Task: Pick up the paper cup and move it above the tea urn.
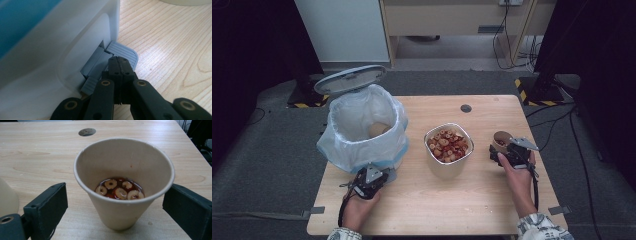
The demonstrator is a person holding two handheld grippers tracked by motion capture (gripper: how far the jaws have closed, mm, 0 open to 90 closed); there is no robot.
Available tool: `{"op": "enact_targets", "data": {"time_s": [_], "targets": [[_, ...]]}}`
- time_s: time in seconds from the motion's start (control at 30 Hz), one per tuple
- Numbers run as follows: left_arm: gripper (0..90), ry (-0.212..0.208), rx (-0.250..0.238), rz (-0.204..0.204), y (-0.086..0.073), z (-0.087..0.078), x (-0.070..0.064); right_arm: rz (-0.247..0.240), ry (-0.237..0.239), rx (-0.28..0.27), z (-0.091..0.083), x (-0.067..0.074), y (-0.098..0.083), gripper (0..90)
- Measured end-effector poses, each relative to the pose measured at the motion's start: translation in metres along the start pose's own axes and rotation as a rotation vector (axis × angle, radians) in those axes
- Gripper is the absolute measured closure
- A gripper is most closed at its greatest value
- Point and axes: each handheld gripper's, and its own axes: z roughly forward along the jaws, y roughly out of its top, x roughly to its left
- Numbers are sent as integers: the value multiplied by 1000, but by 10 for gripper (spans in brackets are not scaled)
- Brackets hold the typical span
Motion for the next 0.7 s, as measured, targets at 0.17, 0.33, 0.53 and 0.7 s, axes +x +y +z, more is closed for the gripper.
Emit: {"op": "enact_targets", "data": {"time_s": [0.17, 0.33, 0.53, 0.7], "targets": [[894, 0, -1, 1, 0, 0, 0, 7, -1, -7, 3, -2, 1, 72], [894, -2, -2, 0, 0, 0, 0, 17, -8, 3, 5, -4, 0, 83], [894, -2, -1, 2, 0, 0, 0, 0, -5, 8, 5, 0, -1, 92], [894, -1, -1, 3, 0, 0, 0, -26, -14, 18, 4, 1, 5, 88]]}}
